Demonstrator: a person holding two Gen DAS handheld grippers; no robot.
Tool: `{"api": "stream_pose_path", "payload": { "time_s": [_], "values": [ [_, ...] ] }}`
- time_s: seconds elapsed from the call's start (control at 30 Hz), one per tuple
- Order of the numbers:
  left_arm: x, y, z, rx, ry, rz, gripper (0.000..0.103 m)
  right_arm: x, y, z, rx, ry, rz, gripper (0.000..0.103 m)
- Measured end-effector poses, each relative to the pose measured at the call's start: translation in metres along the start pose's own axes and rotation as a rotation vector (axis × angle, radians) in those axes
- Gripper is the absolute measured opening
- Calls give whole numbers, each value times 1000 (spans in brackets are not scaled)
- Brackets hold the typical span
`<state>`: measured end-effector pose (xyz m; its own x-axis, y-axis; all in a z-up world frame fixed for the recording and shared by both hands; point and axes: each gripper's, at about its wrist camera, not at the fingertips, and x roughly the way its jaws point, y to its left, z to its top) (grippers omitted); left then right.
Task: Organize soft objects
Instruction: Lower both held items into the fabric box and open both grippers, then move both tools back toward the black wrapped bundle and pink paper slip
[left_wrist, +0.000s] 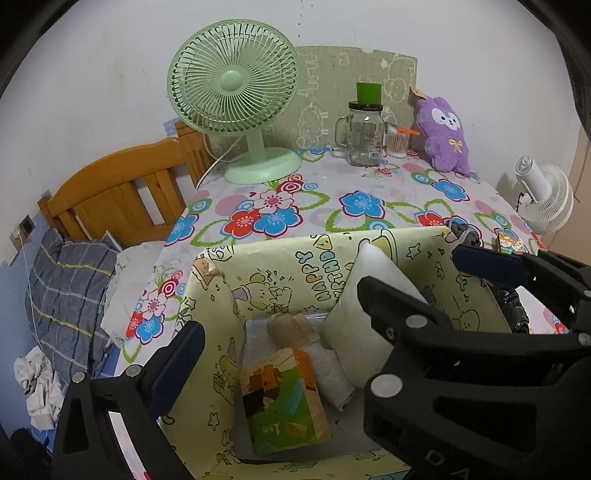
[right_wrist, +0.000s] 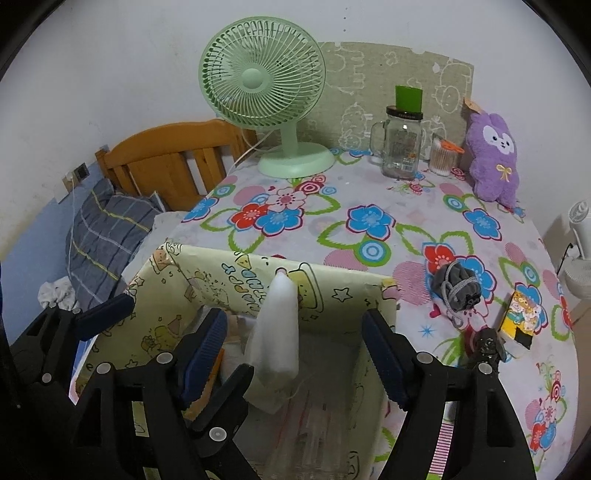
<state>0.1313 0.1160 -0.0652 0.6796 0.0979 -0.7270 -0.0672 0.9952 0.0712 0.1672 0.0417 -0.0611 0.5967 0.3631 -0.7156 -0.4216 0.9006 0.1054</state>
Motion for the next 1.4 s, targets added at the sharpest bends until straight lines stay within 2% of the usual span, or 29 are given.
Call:
{"api": "stream_pose_path", "payload": {
  "time_s": [0.3, 0.43, 0.67, 0.83, 1.4],
  "values": [
    [-11, -8, 2, 4, -20, 9, 103, -16, -5, -1, -6, -31, -23, 79],
    [-19, -13, 3, 4, -40, 12, 103, -27, -7, -3, -12, -54, -35, 84],
    [-33, -23, 3, 8, -68, 15, 103, -44, -13, -5, -6, -82, -41, 86],
    [-45, -32, 3, 17, -89, 7, 103, -59, -19, -8, 3, -108, -62, 91],
    [-76, -73, -1, 45, -142, -40, 103, -106, -49, -26, 33, -171, -121, 93]
  ]
}}
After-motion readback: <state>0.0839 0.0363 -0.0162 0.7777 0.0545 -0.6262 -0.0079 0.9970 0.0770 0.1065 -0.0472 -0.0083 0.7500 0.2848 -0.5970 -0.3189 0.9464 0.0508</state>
